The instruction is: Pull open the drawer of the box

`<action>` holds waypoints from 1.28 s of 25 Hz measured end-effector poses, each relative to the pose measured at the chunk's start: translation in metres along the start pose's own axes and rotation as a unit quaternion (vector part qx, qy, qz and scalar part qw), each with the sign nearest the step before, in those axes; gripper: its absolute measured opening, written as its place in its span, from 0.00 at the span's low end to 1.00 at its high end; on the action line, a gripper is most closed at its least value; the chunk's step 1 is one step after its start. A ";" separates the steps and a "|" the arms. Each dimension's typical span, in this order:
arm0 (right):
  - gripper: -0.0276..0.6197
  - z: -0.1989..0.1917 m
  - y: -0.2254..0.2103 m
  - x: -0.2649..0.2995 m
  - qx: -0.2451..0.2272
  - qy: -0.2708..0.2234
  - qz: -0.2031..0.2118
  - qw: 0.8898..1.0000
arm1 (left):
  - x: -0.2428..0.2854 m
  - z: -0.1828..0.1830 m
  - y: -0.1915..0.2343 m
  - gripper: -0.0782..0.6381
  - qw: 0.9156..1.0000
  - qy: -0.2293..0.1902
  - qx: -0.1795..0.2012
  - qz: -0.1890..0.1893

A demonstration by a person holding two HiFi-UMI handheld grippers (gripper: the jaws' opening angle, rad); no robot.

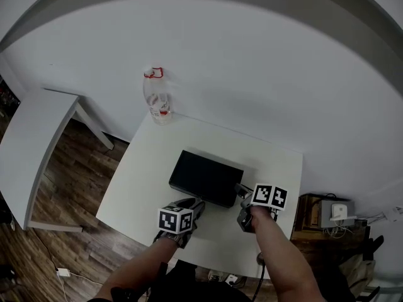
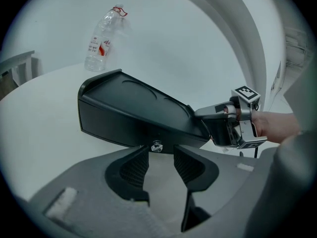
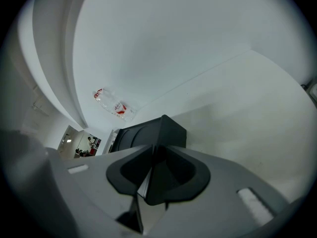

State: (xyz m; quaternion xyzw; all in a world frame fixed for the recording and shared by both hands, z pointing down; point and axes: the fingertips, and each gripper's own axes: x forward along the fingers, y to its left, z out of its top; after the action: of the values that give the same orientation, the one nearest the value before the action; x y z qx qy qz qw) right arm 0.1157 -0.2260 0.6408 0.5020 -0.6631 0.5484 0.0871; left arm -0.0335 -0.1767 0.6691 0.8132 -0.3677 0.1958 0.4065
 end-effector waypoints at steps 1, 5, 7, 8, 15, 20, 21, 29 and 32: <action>0.18 0.000 0.000 0.000 0.000 0.000 0.000 1.000 | 0.002 -0.001 0.001 0.34 1.000 0.004 0.000 0.003; 0.18 -0.001 0.000 0.001 -0.001 0.001 -0.002 1.000 | 0.009 0.000 0.005 0.34 1.000 0.013 0.001 0.011; 0.18 -0.001 0.000 0.000 -0.001 0.000 -0.001 1.000 | 0.012 0.000 0.006 0.34 1.000 0.015 0.001 0.012; 0.18 -0.001 0.000 0.000 -0.001 0.000 -0.001 1.000 | 0.013 0.000 0.006 0.34 1.000 0.015 0.000 0.013; 0.18 0.000 -0.001 0.000 0.001 0.001 -0.002 1.000 | 0.016 -0.001 0.010 0.34 1.000 0.019 -0.001 0.017; 0.18 0.000 0.000 0.000 0.001 -0.001 -0.004 1.000 | 0.016 0.000 0.009 0.27 1.000 0.020 -0.013 0.007; 0.18 0.000 0.000 0.000 0.001 -0.001 -0.004 1.000 | 0.016 0.000 0.007 0.23 1.000 0.021 -0.012 0.006; 0.18 0.001 -0.001 0.001 0.003 -0.003 -0.007 1.000 | 0.021 -0.003 0.004 0.21 0.999 0.021 -0.025 -0.004; 0.18 0.001 0.000 0.000 0.004 -0.004 -0.006 1.000 | 0.019 -0.004 0.004 0.21 0.999 0.022 -0.026 -0.003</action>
State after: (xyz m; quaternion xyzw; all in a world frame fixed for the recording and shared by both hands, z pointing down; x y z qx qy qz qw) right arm 0.1162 -0.2265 0.6409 0.5085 -0.6580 0.5487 0.0860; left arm -0.0239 -0.1835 0.6851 0.7989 -0.3613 0.2030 0.4360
